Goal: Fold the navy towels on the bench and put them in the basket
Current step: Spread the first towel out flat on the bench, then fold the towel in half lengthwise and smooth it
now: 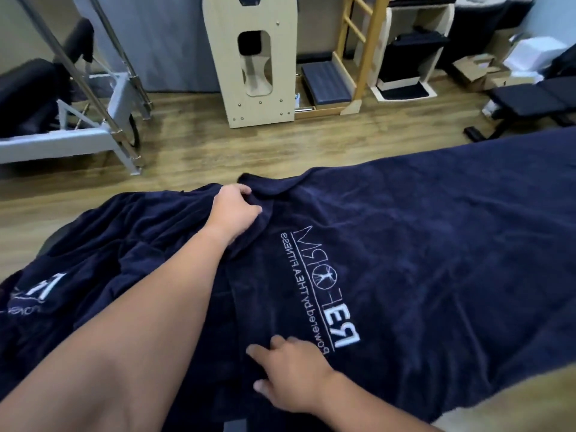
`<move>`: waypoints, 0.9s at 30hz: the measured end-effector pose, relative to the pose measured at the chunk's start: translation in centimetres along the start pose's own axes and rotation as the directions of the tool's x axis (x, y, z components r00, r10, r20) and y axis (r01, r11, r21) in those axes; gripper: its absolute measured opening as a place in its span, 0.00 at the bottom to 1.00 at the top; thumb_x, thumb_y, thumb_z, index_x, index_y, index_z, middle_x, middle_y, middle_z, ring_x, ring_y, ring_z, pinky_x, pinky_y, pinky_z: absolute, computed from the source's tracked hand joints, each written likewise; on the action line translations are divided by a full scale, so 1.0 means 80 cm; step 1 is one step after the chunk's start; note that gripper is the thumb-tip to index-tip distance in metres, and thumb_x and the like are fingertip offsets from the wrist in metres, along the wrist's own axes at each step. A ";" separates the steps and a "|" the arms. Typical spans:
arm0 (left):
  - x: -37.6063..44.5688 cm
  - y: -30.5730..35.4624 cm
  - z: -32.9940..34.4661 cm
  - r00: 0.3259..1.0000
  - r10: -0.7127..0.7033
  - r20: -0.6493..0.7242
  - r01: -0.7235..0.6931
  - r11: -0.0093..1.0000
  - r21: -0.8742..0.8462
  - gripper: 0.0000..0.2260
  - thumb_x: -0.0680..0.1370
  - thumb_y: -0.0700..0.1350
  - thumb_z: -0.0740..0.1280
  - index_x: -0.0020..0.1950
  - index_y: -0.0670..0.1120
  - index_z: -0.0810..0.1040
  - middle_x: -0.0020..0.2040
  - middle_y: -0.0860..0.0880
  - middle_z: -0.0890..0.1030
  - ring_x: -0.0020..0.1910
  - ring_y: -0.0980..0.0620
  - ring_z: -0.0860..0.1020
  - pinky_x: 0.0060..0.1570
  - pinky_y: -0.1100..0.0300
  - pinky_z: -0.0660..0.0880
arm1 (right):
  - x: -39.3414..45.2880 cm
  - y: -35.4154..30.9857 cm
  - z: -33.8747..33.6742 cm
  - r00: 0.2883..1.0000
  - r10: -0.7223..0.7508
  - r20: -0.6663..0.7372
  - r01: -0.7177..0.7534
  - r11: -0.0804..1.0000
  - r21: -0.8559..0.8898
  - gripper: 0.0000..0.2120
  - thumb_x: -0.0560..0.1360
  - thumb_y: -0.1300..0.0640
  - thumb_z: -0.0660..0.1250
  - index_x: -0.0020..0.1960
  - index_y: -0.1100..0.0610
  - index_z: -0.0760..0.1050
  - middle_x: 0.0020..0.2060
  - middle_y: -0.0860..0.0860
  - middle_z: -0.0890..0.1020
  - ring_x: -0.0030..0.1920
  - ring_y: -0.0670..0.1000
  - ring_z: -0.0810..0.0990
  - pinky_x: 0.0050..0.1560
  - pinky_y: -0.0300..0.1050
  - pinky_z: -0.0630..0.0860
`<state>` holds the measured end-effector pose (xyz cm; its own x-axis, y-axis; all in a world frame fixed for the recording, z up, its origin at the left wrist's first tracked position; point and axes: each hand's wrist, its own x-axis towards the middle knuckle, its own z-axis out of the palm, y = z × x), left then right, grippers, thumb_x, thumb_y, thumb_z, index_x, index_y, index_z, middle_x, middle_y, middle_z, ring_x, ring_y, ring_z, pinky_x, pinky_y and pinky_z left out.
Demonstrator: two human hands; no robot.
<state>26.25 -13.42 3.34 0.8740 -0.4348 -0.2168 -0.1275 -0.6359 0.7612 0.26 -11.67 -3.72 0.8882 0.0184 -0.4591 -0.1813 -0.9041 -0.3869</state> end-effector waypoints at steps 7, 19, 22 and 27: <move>0.002 -0.030 -0.016 0.919 0.064 0.388 -0.293 0.769 0.567 0.23 0.76 0.45 0.67 0.69 0.49 0.65 0.65 0.40 0.73 0.56 0.39 0.77 0.53 0.48 0.76 | 0.012 -0.096 0.031 0.907 0.421 0.026 -0.417 0.905 -0.089 0.30 0.75 0.47 0.70 0.69 0.58 0.62 0.65 0.61 0.66 0.61 0.63 0.67 0.59 0.61 0.65; -0.021 -0.096 0.021 0.859 0.021 0.511 -0.193 0.939 0.286 0.09 0.74 0.38 0.75 0.47 0.49 0.78 0.47 0.48 0.81 0.50 0.44 0.81 0.52 0.47 0.82 | -0.037 -0.091 0.079 0.769 0.605 -0.206 -0.606 0.793 0.064 0.19 0.49 0.56 0.77 0.36 0.53 0.73 0.37 0.52 0.72 0.32 0.54 0.72 0.21 0.46 0.65; -0.019 -0.089 0.023 0.932 0.014 0.362 -0.042 0.997 0.070 0.14 0.72 0.40 0.78 0.55 0.46 0.80 0.46 0.52 0.79 0.47 0.46 0.82 0.51 0.46 0.82 | -0.044 -0.085 0.100 0.690 0.711 -0.131 -0.684 0.701 0.203 0.30 0.45 0.51 0.81 0.43 0.52 0.70 0.37 0.52 0.72 0.29 0.54 0.72 0.21 0.44 0.58; -0.028 -0.060 0.032 0.870 -0.064 0.489 0.148 0.980 -0.134 0.24 0.76 0.28 0.69 0.70 0.42 0.75 0.47 0.46 0.79 0.41 0.47 0.81 0.33 0.55 0.82 | -0.071 -0.077 0.078 0.672 0.734 -0.094 -0.710 0.676 0.196 0.21 0.73 0.65 0.66 0.63 0.54 0.66 0.57 0.56 0.72 0.52 0.59 0.79 0.43 0.50 0.68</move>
<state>23.68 -11.02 -1.37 0.5391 -0.6493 -0.5364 0.0667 -0.6019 0.7957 -6.30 -3.53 -3.73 0.5038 -0.6917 -0.5174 -0.8364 -0.5402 -0.0922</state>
